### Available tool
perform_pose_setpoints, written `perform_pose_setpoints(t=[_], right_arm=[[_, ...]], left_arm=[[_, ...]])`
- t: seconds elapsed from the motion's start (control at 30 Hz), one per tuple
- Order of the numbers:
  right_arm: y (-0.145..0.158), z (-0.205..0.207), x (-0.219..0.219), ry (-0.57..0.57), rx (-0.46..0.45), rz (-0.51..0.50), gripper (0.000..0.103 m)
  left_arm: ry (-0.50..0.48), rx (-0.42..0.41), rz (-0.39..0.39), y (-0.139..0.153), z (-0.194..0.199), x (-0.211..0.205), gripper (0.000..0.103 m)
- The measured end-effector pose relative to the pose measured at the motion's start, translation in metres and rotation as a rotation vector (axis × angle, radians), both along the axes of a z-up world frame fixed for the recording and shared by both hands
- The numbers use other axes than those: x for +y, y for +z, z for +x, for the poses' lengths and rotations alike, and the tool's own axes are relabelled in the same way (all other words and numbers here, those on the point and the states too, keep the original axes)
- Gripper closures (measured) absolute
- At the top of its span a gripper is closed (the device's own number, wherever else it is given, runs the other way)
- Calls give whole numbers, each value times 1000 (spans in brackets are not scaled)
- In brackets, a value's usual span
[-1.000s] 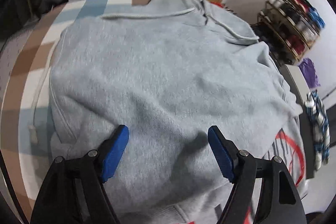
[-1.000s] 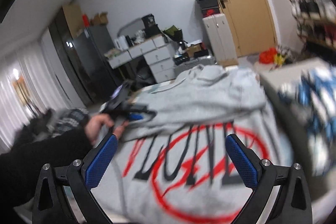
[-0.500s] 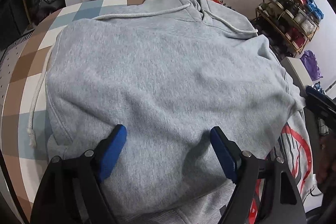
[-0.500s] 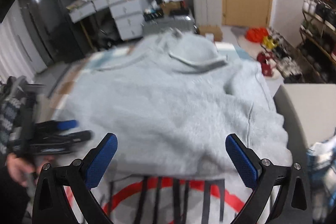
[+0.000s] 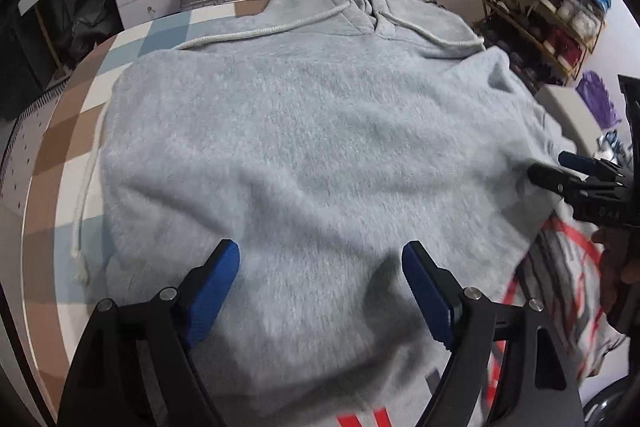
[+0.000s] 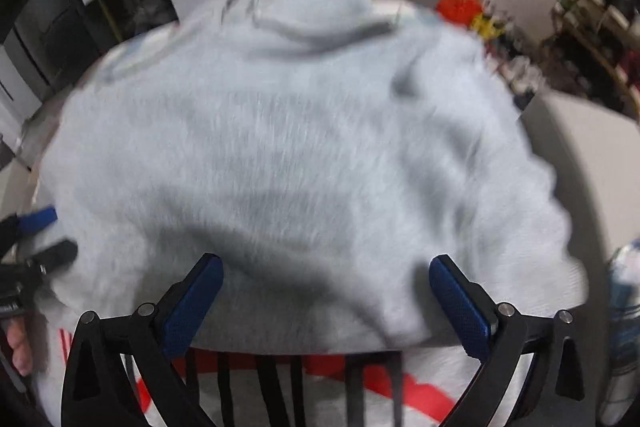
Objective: Fold large clothes
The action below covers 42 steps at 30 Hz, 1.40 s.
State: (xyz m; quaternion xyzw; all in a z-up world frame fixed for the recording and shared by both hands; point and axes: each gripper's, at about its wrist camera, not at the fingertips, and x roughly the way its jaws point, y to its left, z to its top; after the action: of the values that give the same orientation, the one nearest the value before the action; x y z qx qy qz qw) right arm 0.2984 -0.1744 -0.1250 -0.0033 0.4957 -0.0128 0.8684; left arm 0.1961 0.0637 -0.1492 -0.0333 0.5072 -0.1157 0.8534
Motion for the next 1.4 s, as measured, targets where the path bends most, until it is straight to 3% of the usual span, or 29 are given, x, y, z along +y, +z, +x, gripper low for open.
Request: perform_pose_setpoints(t=[0.07,0.17,0.2,0.33,0.43,0.57,0.63,0.83,0.97,1.03,1.13,1.17,1.27,1.3,1.37,1.4], right_arm=[[4,-2,-5,-7,-19,-44,0],[-22,-6,-9,-10,89,-88,0],[-20,-11,-8,7,38,-98,0],[-9,-22,-4,47,57,-95,0],[19,-39,-6,81,-52,8,0],[42,-49,-14,104,-184,269,0],[43,-51,-22,98,-229,436,0],[9,-44,-24,103,-330,687,0],[2,-37,-36,128,-380,772,0],[10,-48,-44,121,-456,773,0],[4,-41,-45,116,-417,820,0],[4,-38,-44,117,-401,821,0],[2,-28,-40,137,-380,836,0],[3,-26,-37,142,-375,826,0],[5,-25,-31,154,-373,803,0],[3,-27,-30,158,-372,797,0]], left_arm=[[26,40,-8,-6,1,8,23],[26,29,-2,-13,-2,17,23],[24,35,5,-13,-3,17,23],[44,66,-29,-2,-2,22,23],[92,59,-117,22,9,34,23],[159,29,-153,57,41,34,23],[175,24,-129,69,61,23,23],[152,15,100,72,147,-38,23],[169,23,135,55,201,-61,23],[173,35,163,44,226,-70,23],[187,40,302,24,260,-85,23],[190,76,326,12,276,-87,23],[271,78,244,2,294,-67,23],[294,68,191,0,297,-58,25],[297,63,124,-5,299,-51,46],[280,82,112,-9,301,-51,65]])
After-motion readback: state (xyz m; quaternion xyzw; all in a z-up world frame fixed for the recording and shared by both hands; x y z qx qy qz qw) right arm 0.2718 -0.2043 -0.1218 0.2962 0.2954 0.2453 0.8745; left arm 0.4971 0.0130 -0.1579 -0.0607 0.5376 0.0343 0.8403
